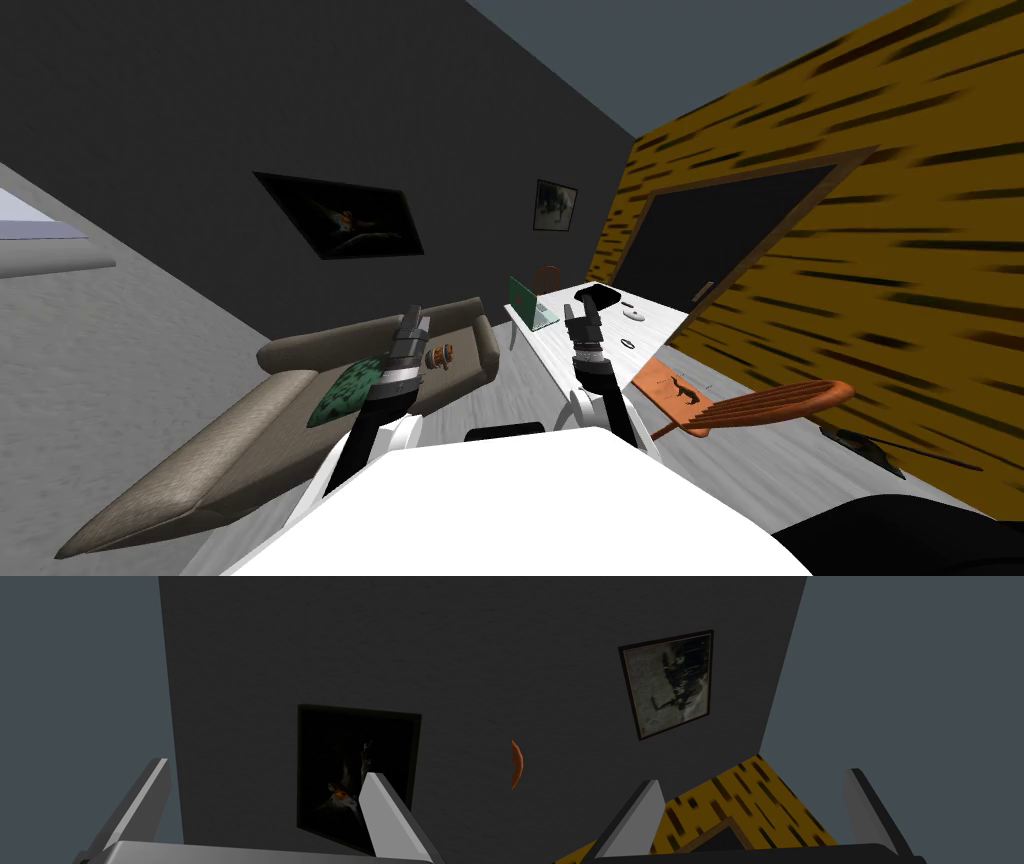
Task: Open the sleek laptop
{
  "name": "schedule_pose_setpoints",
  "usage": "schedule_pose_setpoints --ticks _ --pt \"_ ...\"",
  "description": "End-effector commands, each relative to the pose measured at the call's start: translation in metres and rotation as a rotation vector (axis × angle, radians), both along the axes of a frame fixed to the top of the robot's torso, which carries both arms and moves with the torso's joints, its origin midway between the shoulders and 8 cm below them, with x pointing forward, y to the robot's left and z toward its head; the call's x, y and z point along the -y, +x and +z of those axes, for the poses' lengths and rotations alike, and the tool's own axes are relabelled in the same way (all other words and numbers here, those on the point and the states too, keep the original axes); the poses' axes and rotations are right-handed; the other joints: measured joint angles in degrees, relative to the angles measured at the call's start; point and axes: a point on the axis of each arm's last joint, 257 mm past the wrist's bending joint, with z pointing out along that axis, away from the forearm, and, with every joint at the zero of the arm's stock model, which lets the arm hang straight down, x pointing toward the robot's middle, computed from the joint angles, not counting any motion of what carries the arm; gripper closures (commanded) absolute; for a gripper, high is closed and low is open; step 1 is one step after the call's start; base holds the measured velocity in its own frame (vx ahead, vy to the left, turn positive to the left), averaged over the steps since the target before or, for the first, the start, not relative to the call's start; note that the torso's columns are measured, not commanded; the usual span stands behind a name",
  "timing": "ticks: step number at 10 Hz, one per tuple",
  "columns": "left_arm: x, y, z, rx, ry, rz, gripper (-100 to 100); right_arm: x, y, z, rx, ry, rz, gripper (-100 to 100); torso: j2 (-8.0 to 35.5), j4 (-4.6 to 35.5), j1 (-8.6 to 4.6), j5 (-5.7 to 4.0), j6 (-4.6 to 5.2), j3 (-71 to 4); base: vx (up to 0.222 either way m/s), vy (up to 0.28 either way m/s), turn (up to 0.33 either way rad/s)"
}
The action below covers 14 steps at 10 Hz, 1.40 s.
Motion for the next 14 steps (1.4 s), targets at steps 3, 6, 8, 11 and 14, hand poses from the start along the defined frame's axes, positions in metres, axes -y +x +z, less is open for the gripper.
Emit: schedule_pose_setpoints --ticks 3,6,8,11,14 --pt "0.000 0.000 0.000 0.000 0.000 0.000 0 0.000 0.000 0.000 0.000 0.000 0.000 0 10.0 10.1 0.00 0.00 0.00 -20.1 0.000 0.000 0.000" --pt "0.000 0.000 0.000 0.000 0.000 0.000 0 0.000 0.000 0.000 0.000 0.000 0.000 0 22.7 22.7 0.00 0.00 0.00 -45.4 0.000 0.000 0.000" --pt "0.000 0.000 0.000 0.000 0.000 0.000 0 0.000 0.000 0.000 0.000 0.000 0.000 0 31.2 31.1 0.00 0.00 0.00 -62.3 0.000 0.000 0.000" --pt "0.000 0.000 0.000 0.000 0.000 0.000 0 -0.004 0.001 -0.005 -0.020 -0.091 0.008 -100 41.5 41.5 0.01 0.00 0.00 -83.1 0.011 0.006 0.006" --pt "0.000 0.000 0.000 0.000 0.000 0.000 0 -0.004 0.004 -0.015 -0.051 -0.231 -0.008 -100 42.2 42.2 0.04 0.01 0.00 -84.6 0.033 0.023 0.014"
